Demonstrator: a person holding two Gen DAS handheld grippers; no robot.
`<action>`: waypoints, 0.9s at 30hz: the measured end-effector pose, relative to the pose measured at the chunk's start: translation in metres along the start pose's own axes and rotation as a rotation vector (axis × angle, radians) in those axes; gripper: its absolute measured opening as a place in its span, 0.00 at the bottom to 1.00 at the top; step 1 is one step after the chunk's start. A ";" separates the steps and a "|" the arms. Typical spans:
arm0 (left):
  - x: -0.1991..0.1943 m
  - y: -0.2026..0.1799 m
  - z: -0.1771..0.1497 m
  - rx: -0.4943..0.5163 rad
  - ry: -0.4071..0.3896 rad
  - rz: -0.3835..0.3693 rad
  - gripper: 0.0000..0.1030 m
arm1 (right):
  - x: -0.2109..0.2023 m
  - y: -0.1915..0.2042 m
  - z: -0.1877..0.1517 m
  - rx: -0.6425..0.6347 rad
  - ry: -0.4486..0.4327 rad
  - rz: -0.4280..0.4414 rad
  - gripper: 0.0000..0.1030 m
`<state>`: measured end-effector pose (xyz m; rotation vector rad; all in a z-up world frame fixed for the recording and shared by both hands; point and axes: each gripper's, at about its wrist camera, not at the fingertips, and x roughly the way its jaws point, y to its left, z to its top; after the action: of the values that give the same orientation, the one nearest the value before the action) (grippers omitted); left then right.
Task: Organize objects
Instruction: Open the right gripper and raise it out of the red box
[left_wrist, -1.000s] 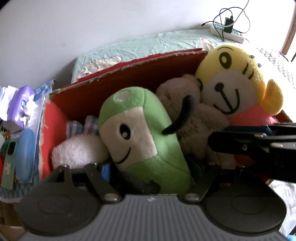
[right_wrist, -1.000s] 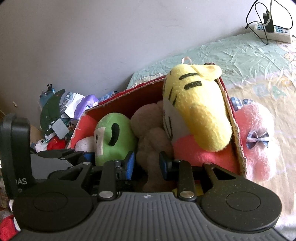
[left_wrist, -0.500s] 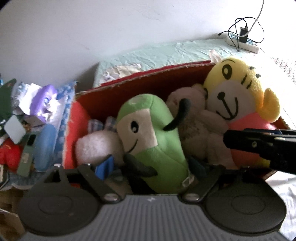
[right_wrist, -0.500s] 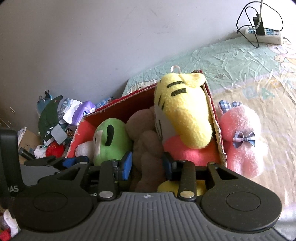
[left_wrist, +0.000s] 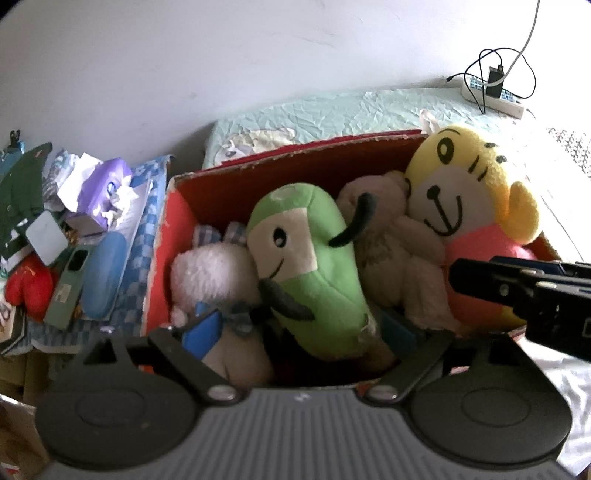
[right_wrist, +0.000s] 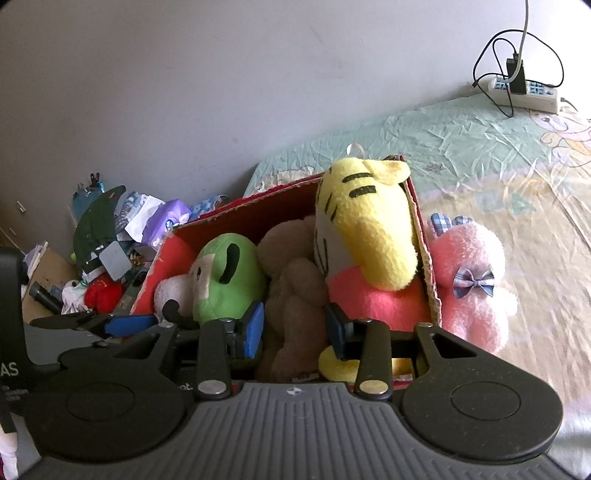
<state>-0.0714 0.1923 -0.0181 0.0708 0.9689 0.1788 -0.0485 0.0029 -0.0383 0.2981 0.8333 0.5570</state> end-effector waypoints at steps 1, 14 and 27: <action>-0.002 -0.001 -0.001 -0.004 -0.002 -0.001 0.94 | -0.001 0.000 -0.001 -0.002 -0.003 -0.002 0.39; -0.012 0.000 -0.008 -0.046 -0.005 0.011 0.96 | -0.011 0.011 -0.006 -0.042 -0.021 -0.020 0.39; -0.028 -0.005 -0.013 -0.047 -0.030 0.047 0.96 | -0.023 0.013 -0.009 -0.053 -0.038 -0.016 0.39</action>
<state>-0.0970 0.1823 -0.0034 0.0530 0.9334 0.2430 -0.0727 0.0004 -0.0241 0.2529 0.7825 0.5554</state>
